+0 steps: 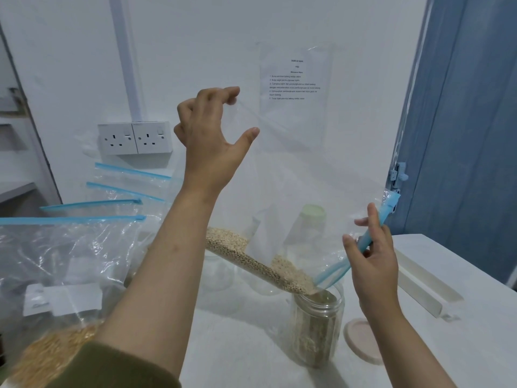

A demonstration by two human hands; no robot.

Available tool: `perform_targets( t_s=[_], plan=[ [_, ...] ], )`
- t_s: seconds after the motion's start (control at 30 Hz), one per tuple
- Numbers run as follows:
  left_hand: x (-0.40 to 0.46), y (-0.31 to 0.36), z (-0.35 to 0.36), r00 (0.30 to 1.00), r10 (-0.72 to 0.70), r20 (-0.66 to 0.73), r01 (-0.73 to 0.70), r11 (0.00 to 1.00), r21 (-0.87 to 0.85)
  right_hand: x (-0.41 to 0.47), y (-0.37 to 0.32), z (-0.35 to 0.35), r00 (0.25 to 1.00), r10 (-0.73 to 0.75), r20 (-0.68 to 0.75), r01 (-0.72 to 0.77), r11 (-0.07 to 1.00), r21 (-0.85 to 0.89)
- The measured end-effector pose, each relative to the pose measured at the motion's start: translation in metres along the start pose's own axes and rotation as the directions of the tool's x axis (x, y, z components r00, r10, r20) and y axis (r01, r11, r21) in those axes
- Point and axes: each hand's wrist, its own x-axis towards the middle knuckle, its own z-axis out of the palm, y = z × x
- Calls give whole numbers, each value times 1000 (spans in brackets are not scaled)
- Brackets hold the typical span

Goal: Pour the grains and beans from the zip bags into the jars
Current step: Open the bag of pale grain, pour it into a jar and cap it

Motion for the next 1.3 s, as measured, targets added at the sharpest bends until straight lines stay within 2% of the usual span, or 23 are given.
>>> perform_targets(
  t_s=[0.53,0.73,0.9,1.03,1.13,1.23,1.3],
  plan=[
    [-1,3,5,1000,16,-7,-16,1000,7,10,13,2,1000,16,11,-16,999,-43],
    [-2,2,5,1000,16,-9,-16,1000,6,7,16,0,1000,-16,-1,16,993,-117],
    [-2,3,6,1000,20,-17,-20,1000,8,2,15,1,996,-17,-83,0,980,-200],
    [-3,4,6,1000,25,-12,-25,1000,14,-1,13,1,987,-75,-144,34,963,-266],
    [-3,5,6,1000,26,-8,-26,1000,13,1,11,1,977,-190,-93,138,906,-400],
    [-3,6,6,1000,27,-9,-27,1000,14,9,9,1,941,-338,-18,263,764,-590],
    [-3,7,6,1000,29,-11,-29,999,16,12,6,2,916,-400,21,314,686,-657]
  ],
)
